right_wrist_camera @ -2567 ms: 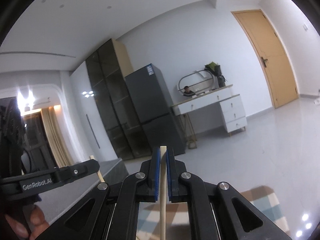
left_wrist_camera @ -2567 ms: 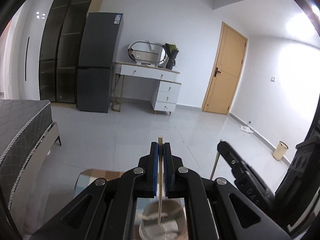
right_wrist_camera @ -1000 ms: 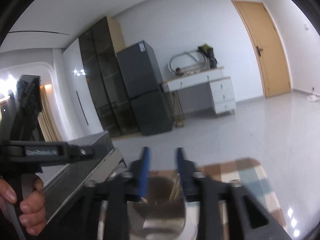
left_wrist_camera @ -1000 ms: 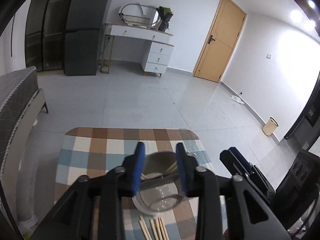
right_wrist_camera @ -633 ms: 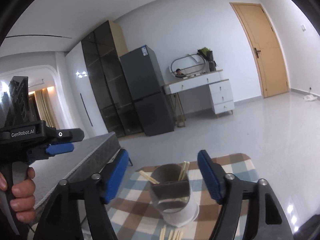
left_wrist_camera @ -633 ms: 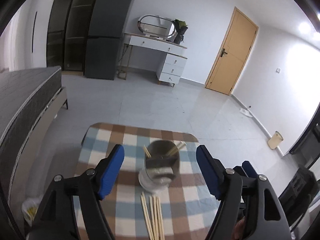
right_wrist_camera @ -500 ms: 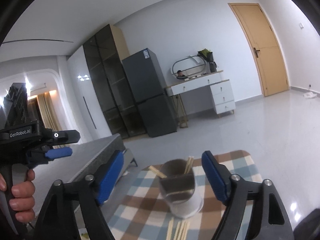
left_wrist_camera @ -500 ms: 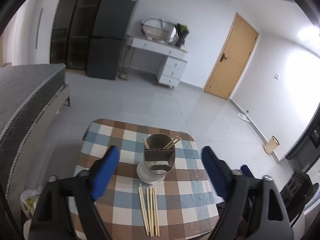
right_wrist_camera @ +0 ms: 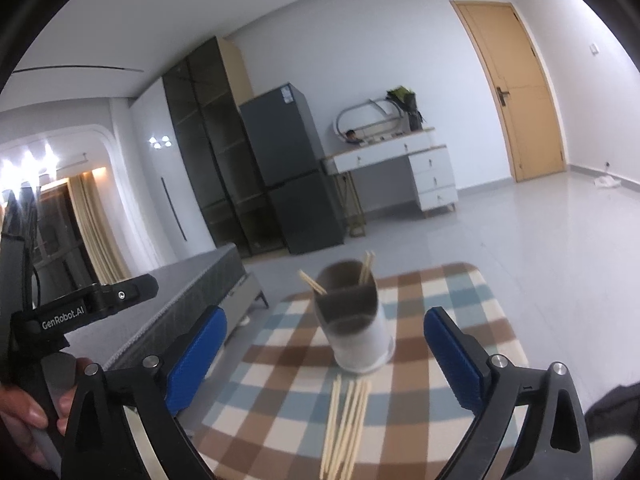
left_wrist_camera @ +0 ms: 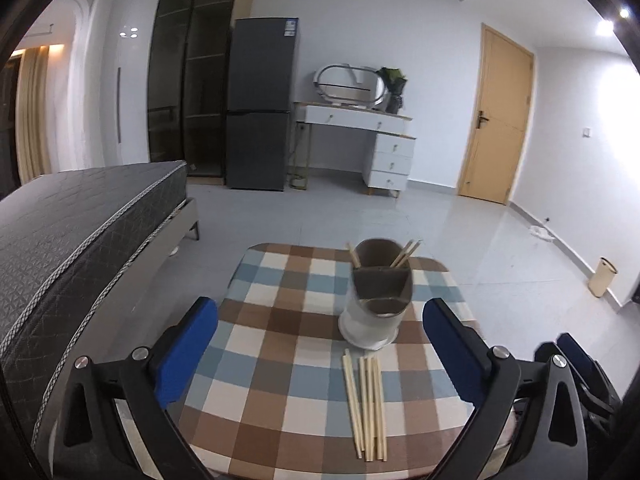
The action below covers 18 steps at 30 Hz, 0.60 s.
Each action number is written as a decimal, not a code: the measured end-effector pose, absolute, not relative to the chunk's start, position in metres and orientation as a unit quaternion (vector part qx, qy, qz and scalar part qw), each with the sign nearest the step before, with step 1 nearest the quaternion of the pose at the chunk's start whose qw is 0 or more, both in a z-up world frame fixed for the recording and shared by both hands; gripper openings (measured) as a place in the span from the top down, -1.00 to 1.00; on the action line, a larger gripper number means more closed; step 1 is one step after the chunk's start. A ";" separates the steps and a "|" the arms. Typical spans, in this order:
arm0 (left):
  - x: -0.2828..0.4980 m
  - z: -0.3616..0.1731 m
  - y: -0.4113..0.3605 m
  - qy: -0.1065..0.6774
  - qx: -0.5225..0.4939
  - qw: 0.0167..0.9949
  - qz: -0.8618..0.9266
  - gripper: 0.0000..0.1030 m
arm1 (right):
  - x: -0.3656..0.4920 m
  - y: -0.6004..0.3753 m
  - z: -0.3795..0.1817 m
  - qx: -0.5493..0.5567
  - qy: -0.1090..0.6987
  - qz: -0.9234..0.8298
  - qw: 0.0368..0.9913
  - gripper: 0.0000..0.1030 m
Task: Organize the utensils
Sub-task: 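Lower both tools toward the remaining chopsticks beside the holder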
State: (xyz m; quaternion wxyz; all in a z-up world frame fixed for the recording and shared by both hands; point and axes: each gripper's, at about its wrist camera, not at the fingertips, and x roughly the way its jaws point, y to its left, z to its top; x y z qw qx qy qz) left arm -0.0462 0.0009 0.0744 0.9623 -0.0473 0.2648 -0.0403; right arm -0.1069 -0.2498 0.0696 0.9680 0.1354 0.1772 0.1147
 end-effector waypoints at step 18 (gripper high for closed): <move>0.024 -0.011 -0.001 0.348 -0.053 0.936 -0.024 -0.94 | -0.059 -0.243 -0.006 0.117 0.306 0.089 0.941 -0.93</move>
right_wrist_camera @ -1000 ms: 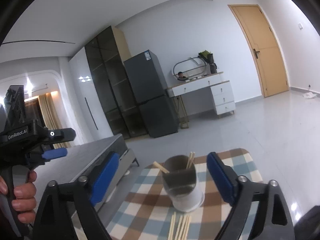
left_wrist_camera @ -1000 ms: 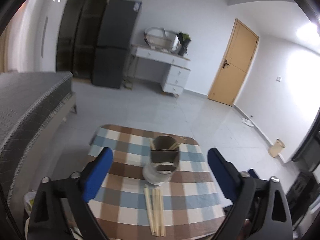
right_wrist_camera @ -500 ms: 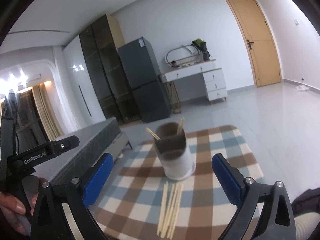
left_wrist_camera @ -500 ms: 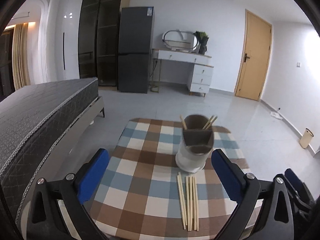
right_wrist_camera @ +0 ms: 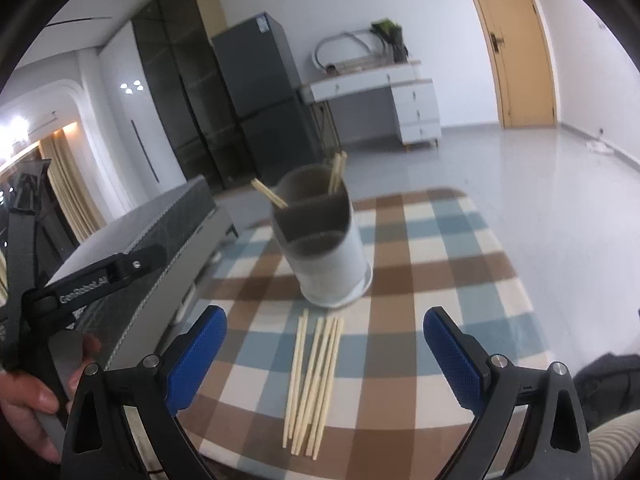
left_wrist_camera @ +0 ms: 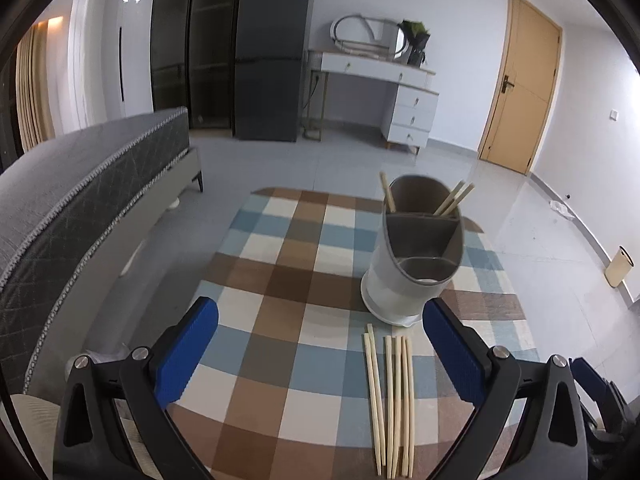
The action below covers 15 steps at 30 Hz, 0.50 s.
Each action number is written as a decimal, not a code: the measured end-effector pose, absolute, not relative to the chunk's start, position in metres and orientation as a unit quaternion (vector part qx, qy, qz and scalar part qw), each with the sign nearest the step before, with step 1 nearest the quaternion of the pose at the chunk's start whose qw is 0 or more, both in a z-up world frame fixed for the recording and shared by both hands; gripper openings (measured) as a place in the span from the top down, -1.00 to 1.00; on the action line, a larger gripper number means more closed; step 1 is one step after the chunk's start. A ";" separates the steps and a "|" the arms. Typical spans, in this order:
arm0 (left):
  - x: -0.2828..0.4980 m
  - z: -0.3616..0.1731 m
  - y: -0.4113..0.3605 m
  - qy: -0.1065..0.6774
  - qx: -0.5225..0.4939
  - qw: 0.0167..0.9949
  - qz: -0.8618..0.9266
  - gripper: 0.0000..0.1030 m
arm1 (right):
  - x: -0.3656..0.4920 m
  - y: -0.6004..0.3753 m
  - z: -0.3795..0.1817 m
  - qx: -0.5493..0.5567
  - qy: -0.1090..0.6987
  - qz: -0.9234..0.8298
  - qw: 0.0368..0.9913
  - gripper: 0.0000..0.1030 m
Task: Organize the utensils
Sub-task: 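Lower both tools toward the remaining chopsticks beside the holder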
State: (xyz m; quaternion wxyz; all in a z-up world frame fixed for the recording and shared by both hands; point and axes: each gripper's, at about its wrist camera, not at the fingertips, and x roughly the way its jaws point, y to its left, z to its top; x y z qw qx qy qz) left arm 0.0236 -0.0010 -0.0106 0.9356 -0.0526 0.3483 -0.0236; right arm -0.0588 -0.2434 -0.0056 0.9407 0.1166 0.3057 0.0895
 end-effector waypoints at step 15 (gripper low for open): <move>0.066 -0.081 0.002 0.455 -0.072 0.888 -0.006 -0.94 | 0.010 -0.229 -0.064 0.081 0.434 0.065 0.895 -0.56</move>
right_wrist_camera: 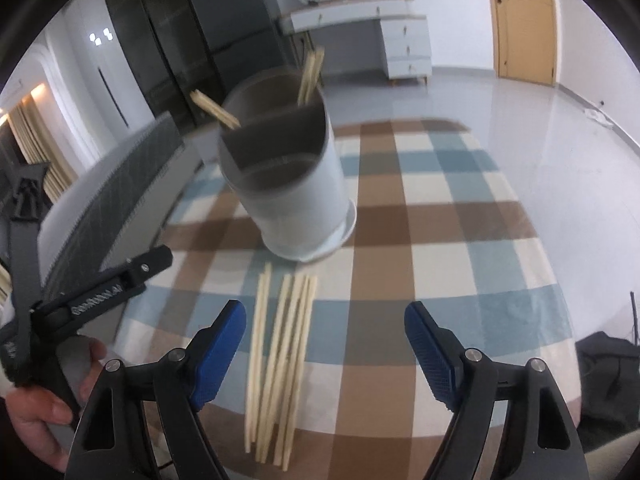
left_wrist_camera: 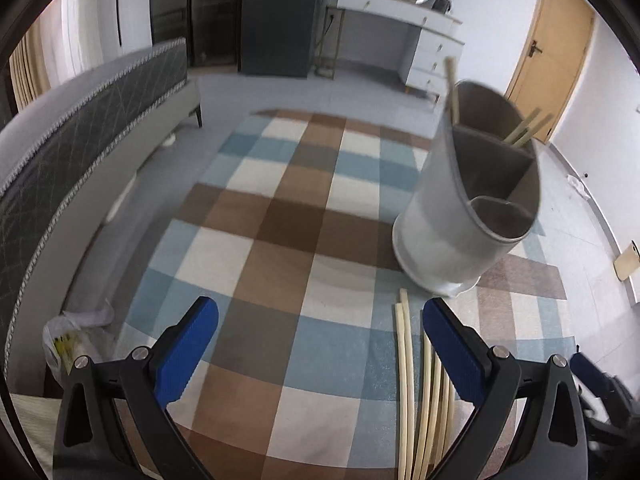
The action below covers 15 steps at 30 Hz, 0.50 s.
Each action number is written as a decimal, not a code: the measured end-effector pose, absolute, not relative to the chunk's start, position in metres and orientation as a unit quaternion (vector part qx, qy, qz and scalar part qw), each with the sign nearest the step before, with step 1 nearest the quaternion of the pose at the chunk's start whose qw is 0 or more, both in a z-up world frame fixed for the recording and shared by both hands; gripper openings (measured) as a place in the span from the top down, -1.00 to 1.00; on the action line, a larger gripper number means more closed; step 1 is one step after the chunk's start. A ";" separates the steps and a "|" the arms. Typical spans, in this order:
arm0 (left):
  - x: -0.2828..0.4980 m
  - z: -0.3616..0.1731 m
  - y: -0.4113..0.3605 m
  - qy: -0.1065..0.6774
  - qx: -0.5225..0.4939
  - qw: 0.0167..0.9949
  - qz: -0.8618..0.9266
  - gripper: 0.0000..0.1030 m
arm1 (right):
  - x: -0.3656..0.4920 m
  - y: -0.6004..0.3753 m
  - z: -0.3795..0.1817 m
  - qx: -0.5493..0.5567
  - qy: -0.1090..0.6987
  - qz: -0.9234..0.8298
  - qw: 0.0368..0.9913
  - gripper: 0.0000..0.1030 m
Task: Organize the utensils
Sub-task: 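Lower both tools toward the remaining chopsticks beside the holder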
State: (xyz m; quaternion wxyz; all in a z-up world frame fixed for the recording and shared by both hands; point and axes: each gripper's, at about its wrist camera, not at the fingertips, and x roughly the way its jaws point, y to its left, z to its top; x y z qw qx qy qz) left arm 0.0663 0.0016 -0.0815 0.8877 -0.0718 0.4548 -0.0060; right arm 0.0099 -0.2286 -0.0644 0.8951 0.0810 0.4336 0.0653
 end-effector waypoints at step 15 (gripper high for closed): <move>0.084 -0.098 0.016 0.525 -0.094 0.846 0.025 -0.94 | 0.086 -0.203 -0.134 0.031 0.543 0.067 0.836 0.13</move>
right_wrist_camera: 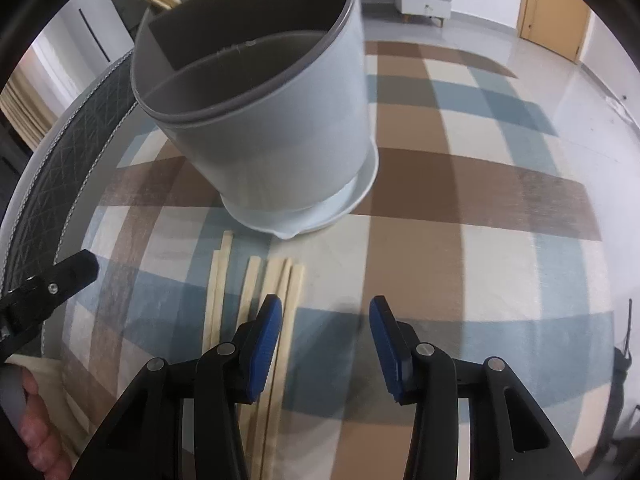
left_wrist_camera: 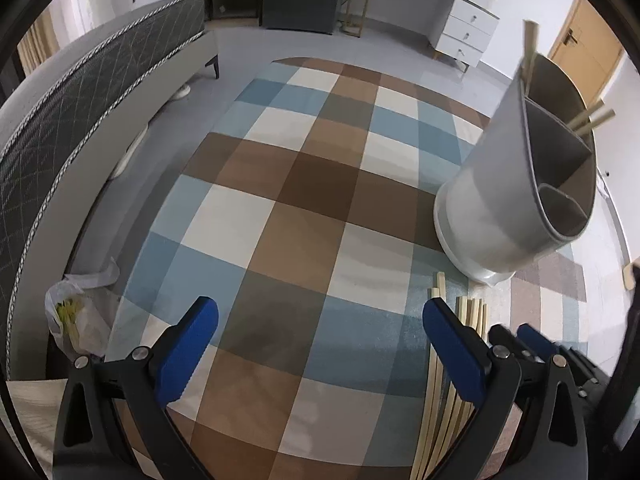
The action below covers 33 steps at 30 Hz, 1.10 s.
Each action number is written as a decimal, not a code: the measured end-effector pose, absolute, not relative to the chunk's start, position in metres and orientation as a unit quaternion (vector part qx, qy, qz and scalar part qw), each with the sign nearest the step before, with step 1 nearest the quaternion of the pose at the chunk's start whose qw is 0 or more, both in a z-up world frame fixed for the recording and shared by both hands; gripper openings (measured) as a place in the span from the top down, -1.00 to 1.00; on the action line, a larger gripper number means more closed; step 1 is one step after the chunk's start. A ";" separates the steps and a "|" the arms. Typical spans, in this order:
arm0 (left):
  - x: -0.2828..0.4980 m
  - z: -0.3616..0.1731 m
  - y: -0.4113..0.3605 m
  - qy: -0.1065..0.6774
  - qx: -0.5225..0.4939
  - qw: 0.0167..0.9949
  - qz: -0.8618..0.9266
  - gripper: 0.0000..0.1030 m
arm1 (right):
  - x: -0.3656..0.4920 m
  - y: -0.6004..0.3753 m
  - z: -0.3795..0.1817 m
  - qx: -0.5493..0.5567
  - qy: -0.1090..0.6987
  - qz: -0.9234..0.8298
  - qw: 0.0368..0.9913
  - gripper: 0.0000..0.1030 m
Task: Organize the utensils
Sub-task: 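Lower both tools toward the remaining chopsticks beside the holder, then close the right gripper on one wooden chopstick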
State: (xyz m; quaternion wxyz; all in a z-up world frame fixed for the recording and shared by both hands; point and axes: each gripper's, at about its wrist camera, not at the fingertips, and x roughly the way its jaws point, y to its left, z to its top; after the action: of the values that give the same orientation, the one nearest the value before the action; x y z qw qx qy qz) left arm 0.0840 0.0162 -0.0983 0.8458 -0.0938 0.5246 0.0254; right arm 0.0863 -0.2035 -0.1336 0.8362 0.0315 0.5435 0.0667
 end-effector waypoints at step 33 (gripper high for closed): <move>0.091 -0.104 0.030 0.544 -0.111 0.831 0.033 -0.94 | 0.107 -0.174 -0.143 -0.023 0.527 0.070 0.847 0.88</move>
State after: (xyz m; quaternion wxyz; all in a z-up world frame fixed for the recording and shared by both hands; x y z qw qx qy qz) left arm 0.0911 0.0301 -0.1040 0.8313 -0.1115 0.5436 0.0326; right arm 0.1073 -0.1737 -0.1430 0.8467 -0.0230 0.5270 0.0697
